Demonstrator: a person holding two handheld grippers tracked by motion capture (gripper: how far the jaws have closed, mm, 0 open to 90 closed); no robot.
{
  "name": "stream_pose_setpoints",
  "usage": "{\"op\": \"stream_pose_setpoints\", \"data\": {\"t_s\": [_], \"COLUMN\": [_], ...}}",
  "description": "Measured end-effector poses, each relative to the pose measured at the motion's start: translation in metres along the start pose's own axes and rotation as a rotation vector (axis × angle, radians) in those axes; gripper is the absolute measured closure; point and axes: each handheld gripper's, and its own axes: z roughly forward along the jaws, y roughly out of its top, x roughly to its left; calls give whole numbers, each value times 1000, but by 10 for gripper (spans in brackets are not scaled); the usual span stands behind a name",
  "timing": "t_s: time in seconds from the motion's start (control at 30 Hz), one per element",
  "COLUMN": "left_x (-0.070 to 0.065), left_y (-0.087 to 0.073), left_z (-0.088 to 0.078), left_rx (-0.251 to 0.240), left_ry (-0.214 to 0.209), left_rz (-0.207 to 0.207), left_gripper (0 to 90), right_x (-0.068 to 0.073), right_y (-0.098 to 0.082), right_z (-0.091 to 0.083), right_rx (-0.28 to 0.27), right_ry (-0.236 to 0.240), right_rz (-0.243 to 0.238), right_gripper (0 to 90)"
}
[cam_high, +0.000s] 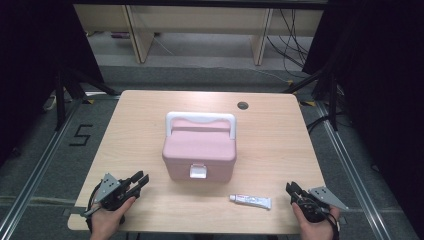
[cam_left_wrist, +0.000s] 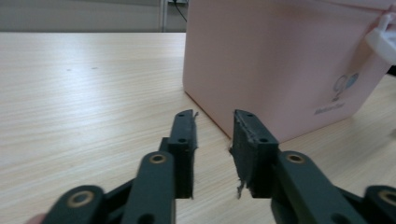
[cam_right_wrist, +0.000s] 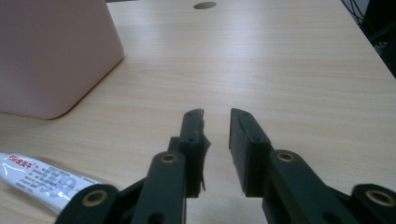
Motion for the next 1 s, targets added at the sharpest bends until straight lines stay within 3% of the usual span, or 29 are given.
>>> {"op": "stream_pose_setpoints", "data": {"t_s": [0.03,0.1,0.13,0.17,0.2,0.23,0.3,0.33,0.4,0.47,0.53,0.57,0.6,0.63,0.67,0.7,0.8,0.87,0.93,1.0], "left_x": [0,1,0,0,0,2,1,0,2,4,4,5,5,7,8,8,8,7,5,3], "left_y": [2,5,7,11,13,20,22,24,29,35,36,38,39,39,41,41,43,43,45,47], "left_z": [1,3,2,4,6,13,15,17,26,36,38,41,42,45,49,49,56,61,66,71], "left_rx": [9,-1,16,12,10,-3,0,10,21,38,50,45,61,53,74,74,90,102,112,126], "left_ry": [14,1,17,5,5,-15,-17,-7,-11,-17,-4,-16,-5,-16,-2,-2,-14,-20,-28,-35], "left_rz": [18,28,7,16,10,33,31,10,10,50,45,67,70,70,62,62,62,37,24,31], "left_gripper": [762,841,841,867,887,897,897,898,898,898,898,898,897,897,898,898,898,898,899,899], "right_x": [4,4,4,9,11,18,20,26,29,41,44,50,49,49,56,57,65,72,79,85], "right_y": [3,9,9,13,16,24,26,34,37,50,56,58,61,61,65,68,70,75,77,77], "right_z": [-1,4,4,2,4,7,10,15,19,29,33,36,40,40,46,50,57,68,76,82], "right_rx": [21,19,19,49,54,63,52,57,62,83,108,121,124,124,140,147,155,181,190,205], "right_ry": [9,40,40,44,50,84,86,104,126,144,134,140,140,140,157,162,164,190,204,206], "right_rz": [29,-38,-38,-18,-33,-19,-36,-52,-60,-66,-87,-38,-87,-87,-54,-85,-58,-84,-74,-89], "right_gripper": [835,900,900,900,900,900,900,900,900,900,900,900,900,900,900,900,900,900,900,900]}}
